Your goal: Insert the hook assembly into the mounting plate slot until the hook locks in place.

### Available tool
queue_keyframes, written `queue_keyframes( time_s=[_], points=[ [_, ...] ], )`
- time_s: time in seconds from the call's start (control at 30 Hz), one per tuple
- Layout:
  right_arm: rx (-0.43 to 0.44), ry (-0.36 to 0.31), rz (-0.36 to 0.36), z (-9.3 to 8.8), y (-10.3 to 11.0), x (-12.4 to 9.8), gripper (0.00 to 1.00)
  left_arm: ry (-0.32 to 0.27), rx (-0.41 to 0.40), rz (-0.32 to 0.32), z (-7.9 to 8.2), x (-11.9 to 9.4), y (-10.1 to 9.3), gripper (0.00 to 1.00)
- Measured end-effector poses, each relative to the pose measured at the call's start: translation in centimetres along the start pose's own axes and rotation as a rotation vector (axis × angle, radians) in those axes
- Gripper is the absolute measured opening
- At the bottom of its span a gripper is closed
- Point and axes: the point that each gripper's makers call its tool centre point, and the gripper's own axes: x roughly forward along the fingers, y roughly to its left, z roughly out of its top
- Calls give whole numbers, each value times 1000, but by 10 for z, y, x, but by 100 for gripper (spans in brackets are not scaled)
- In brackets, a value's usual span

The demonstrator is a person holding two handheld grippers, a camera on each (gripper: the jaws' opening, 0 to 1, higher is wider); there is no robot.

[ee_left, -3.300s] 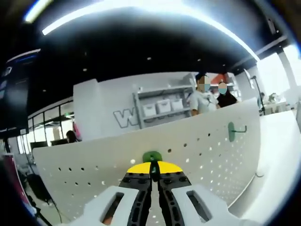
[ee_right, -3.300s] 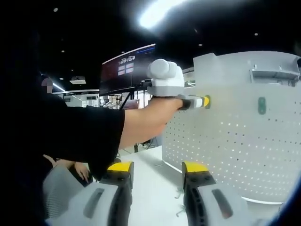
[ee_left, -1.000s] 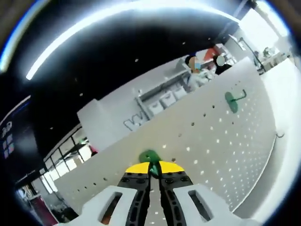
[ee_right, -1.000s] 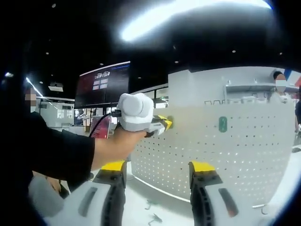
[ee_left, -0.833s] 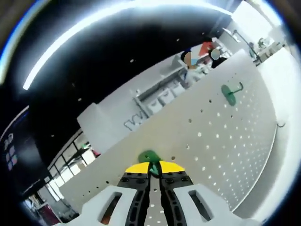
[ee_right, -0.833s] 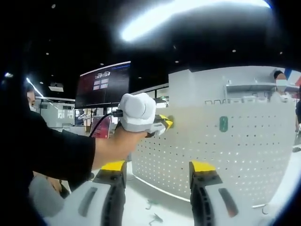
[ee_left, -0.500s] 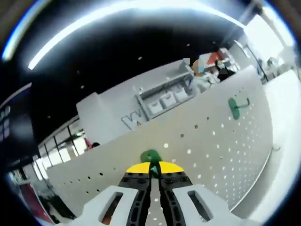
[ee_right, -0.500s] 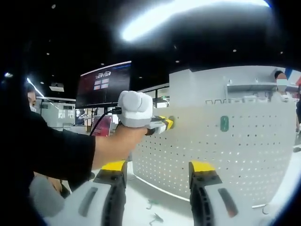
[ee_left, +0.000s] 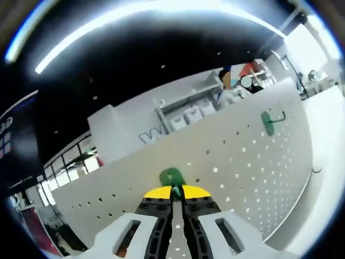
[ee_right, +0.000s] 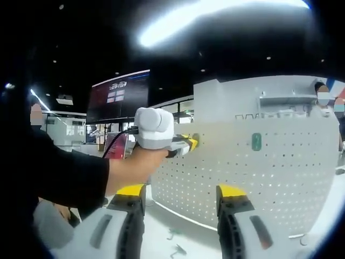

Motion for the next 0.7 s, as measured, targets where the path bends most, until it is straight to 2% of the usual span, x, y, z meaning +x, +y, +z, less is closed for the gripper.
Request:
queue_keyframes(
  time_s=[0.13, 0.43, 0.7],
  points=[
    [-3, -1, 0, 0, 0, 0, 50, 1, -18, -12, 0, -1, -1, 7],
    [-11, 3, -3, -1, 0, 0, 50, 14, -60, -12, -3, -7, 1, 22],
    [-25, 11, -1, -3, 2, 2, 49, 0, -109, -53, -3, -20, 0, 39]
  ],
)
